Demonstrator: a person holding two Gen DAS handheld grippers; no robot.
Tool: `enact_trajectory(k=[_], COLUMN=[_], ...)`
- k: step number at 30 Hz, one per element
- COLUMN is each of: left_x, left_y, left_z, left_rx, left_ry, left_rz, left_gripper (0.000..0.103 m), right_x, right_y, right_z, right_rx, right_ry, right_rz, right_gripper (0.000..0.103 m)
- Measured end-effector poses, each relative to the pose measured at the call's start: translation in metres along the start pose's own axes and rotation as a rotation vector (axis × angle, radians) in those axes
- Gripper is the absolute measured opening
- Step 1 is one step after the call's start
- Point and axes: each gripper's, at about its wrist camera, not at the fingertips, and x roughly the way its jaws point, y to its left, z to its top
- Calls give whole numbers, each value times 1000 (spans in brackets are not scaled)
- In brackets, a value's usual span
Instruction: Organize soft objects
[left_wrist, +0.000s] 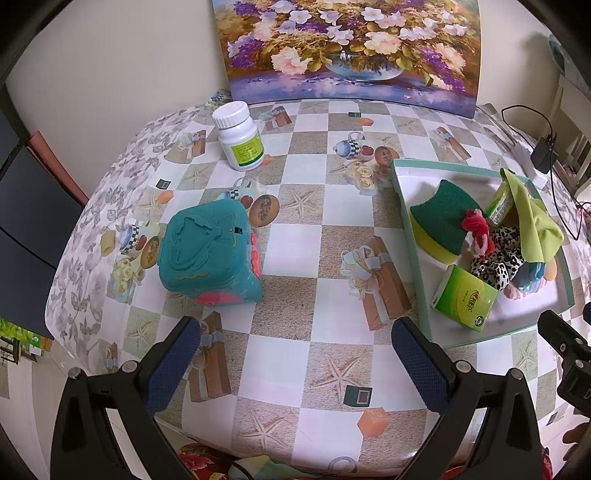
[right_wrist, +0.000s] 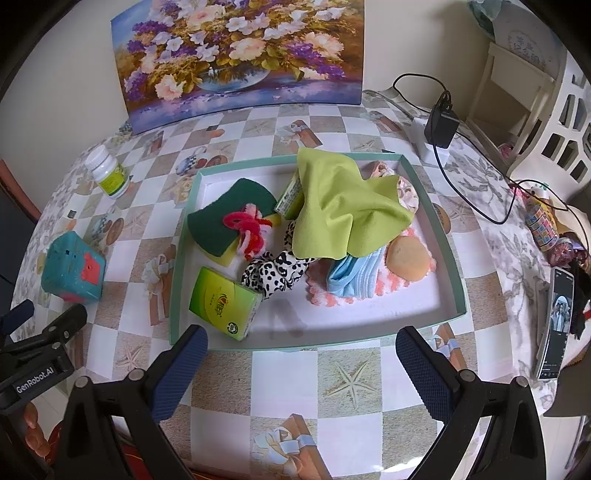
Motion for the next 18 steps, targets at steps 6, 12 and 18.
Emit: enact_trajectory(k=[6,12,18], left_x=[0,-1,-1], left_y=[0,0,0], left_z=[0,1,0], left_rx=[2,3,5], left_ry=[-2,-4,-6], left_rz=[0,1,2], left_gripper=[103,103,103], right_x=[0,1,2], right_y=[1,2,1], right_z=[-1,-1,-1], right_rx=[-2,-4,-4], right_ry=[1,5,6], right_rz=[0,-1,0], right_gripper=[103,103,103])
